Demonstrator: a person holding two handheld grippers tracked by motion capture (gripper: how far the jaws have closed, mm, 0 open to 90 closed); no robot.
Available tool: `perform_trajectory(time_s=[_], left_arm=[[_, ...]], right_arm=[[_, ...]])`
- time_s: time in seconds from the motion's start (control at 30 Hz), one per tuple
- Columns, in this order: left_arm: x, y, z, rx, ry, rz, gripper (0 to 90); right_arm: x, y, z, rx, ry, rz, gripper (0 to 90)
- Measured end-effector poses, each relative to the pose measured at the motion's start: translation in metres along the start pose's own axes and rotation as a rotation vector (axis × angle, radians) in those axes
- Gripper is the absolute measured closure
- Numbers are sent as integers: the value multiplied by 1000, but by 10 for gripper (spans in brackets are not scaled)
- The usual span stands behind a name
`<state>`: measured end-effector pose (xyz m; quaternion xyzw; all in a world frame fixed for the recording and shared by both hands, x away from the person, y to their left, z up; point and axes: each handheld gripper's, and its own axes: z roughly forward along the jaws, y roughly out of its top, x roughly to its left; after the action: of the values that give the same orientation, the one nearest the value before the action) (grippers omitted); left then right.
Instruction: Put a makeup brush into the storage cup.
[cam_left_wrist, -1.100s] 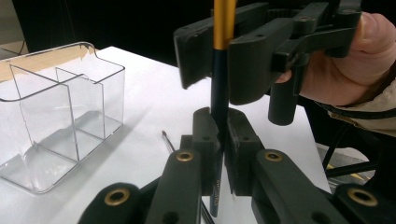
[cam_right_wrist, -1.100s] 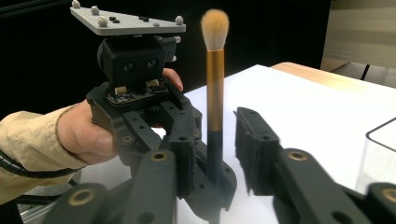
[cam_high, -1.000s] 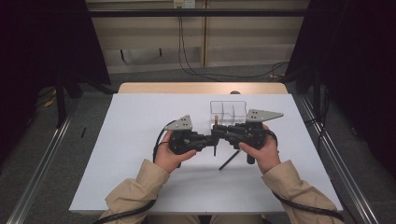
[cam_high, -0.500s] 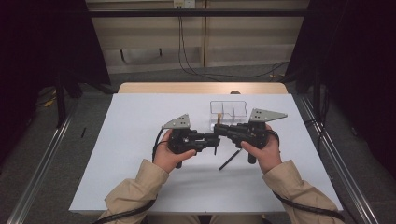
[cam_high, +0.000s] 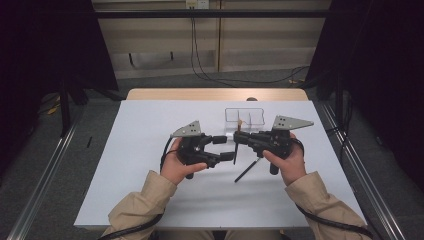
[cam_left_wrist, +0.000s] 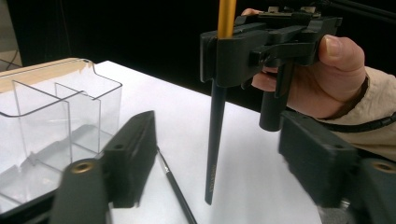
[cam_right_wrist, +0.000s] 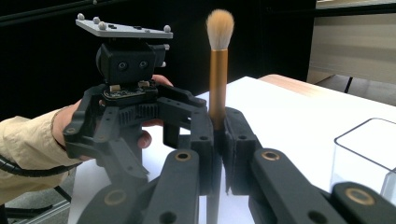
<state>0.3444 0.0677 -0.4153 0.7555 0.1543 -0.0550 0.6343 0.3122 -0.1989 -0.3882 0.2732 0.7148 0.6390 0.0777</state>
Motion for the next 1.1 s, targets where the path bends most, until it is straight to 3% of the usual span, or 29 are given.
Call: perform_trajectory(time_s=[0.27, 0.43, 0.53, 0.73, 1.1], left_arm=[[4, -3, -9, 17, 21, -27, 83], [3, -3, -16, 11, 34, -4, 39], [3, -3, -23, 18, 32, 36, 8], [7, -4, -38, 25, 58, 47, 1], [11, -11, -61, 72, 114, 107, 1]], right_arm=[[-1, -1, -1, 6, -9, -7, 837], [-1, -2, 1, 10, -5, -11, 837], [-2, -2, 0, 11, -8, -12, 837], [-2, -2, -2, 15, -16, -20, 837], [-4, -1, -5, 17, -25, -24, 837]])
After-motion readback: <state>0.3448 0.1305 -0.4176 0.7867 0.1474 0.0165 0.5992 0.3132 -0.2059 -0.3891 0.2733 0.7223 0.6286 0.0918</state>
